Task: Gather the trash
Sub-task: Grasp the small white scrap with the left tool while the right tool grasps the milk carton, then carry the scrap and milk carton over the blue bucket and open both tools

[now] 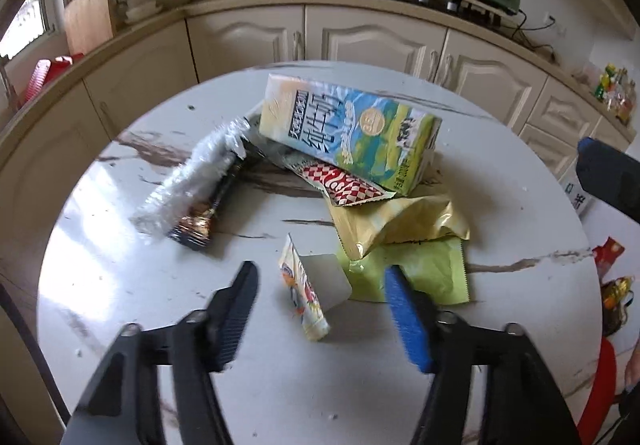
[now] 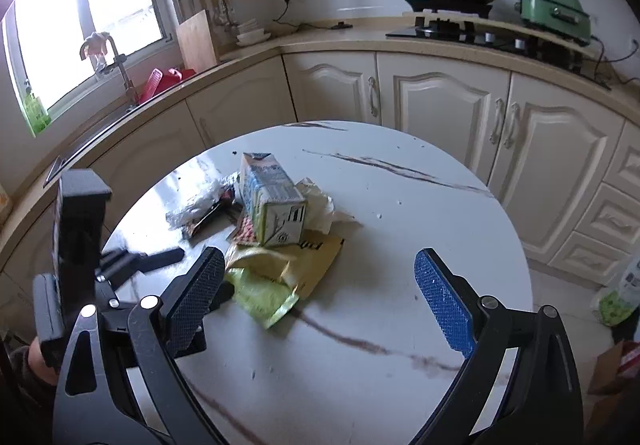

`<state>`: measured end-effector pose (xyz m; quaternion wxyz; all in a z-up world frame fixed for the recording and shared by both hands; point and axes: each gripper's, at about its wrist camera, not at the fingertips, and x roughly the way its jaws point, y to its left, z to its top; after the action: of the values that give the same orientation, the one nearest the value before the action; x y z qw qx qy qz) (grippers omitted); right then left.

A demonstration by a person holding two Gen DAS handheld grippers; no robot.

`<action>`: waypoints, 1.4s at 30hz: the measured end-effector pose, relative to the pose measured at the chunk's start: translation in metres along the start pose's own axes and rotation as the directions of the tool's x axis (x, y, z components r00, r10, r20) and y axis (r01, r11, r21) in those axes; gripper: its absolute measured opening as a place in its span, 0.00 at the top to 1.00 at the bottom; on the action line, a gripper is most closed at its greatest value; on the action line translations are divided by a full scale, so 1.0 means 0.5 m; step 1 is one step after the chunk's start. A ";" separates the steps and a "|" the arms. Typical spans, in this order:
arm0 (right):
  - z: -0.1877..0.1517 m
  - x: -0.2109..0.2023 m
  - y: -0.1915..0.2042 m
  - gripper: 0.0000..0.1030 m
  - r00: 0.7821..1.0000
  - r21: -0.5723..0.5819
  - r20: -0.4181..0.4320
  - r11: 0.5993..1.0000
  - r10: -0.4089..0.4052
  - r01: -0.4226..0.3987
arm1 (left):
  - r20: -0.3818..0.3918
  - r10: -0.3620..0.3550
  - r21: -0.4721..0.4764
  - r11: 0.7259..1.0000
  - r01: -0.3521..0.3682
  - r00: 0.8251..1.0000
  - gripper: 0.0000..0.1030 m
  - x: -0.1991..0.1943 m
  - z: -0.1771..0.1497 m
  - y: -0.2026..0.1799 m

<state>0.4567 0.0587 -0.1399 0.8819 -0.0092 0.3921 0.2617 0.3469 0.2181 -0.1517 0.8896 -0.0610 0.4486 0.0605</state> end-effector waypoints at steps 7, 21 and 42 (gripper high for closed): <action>0.031 0.083 0.018 0.07 0.998 -0.023 -0.046 0.999 0.044 -0.045 | 0.010 -0.051 -0.042 0.998 0.051 0.999 0.82 0.033 0.035 0.046; 0.050 0.223 0.087 0.52 0.990 -0.123 -0.112 0.987 0.088 -0.101 | 0.086 -0.035 -0.091 0.995 0.043 0.996 0.82 -0.100 -0.038 0.158; -0.074 -0.153 0.016 0.62 0.984 -0.035 0.099 0.989 0.147 -0.145 | 0.185 -0.076 -0.007 0.997 0.079 0.980 0.82 -0.224 -0.071 -0.063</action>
<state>0.3847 0.0226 -0.1107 0.8789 0.0208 0.3427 0.3311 0.2579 0.1753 -0.0807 0.9286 -0.0787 0.3609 0.0345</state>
